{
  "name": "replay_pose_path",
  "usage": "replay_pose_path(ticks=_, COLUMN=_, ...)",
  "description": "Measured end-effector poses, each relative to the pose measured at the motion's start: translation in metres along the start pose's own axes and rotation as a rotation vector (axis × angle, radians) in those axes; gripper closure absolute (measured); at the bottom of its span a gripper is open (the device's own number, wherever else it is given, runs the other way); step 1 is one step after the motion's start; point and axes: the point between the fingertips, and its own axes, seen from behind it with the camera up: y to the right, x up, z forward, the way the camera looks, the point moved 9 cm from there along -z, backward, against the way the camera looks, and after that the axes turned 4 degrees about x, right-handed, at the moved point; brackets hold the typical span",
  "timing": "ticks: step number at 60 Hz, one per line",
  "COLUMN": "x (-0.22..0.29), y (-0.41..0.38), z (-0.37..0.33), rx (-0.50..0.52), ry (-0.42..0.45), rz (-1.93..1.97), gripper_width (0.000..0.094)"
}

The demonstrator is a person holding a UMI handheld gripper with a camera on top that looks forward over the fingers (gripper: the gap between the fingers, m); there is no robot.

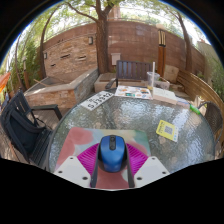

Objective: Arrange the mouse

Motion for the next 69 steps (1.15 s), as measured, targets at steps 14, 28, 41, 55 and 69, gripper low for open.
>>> replay_pose_path(ticks=14, x=-0.002, y=-0.004, z=-0.03, rx=-0.016, ry=-0.074, rz=0.023, gripper_width=0.0106)
replay_pose_path(ticks=28, x=0.041, y=-0.028, z=-0.142, rx=-0.04, ry=-0.012, rz=-0.032, gripper_width=0.0085)
replay_pose_path(ticks=41, x=0.048, y=-0.048, z=-0.217, rx=-0.08, ry=-0.004, rz=-0.044, gripper_width=0.0088)
replay_pose_path(ticks=55, x=0.036, y=-0.054, z=-0.243, rx=-0.102, ry=-0.01, rz=-0.026, gripper_width=0.0086)
replay_pose_path(ticks=69, x=0.035, y=-0.056, z=-0.248, rx=-0.109, ry=-0.01, rz=-0.039, gripper_width=0.0085)
